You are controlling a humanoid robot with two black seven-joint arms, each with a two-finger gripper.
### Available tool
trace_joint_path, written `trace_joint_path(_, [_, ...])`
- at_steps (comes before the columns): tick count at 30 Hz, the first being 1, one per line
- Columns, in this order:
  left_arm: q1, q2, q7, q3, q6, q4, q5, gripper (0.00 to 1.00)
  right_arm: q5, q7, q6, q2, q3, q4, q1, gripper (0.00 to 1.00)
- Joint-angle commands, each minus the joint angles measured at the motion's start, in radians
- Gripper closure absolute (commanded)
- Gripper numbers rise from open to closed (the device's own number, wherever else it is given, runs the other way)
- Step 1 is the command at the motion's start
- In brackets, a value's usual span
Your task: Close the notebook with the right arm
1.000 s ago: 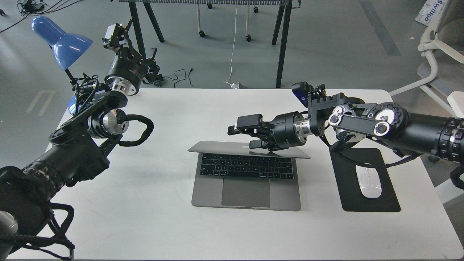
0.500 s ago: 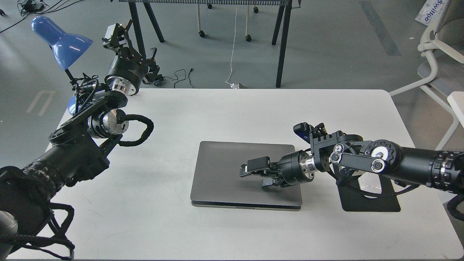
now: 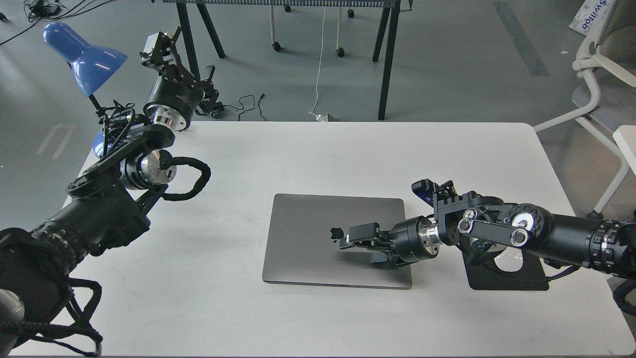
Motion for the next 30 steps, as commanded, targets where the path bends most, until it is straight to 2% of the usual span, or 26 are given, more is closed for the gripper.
trace_joint_path(1, [-0.001, 0.0, 0.0, 0.0, 0.0, 0.001, 0.0, 0.0, 0.003, 0.001, 0.0, 0.0, 0.013, 0.001, 0.04, 0.0])
trace_joint_path(5, [-0.001, 0.0, 0.0, 0.0, 0.0, 0.001, 0.0, 0.0, 0.0, 0.004, 0.0, 0.005, 0.097, -0.045, 0.104, 0.0])
trace_joint_path(13, [-0.001, 0.0, 0.0, 0.0, 0.0, 0.001, 0.0, 0.0, 0.01, 0.004, 0.0, 0.055, 0.478, -0.322, 0.148, 0.0])
trace_joint_path(21, [-0.002, 0.0, 0.0, 0.0, 0.0, 0.001, 0.0, 0.0, 0.056, 0.0, -0.019, 0.134, 0.923, -0.491, 0.106, 0.0])
trace_joint_path(26, [-0.002, 0.0, 0.0, 0.0, 0.0, 0.001, 0.0, 0.0, 0.229, -0.002, -0.142, 0.175, 0.991, -0.55, 0.095, 0.0])
trace_joint_path(30, [-0.002, 0.0, 0.0, 0.0, 0.0, 0.001, 0.0, 0.0, 0.436, -0.002, -0.16, 0.177, 0.999, -0.554, 0.083, 0.0])
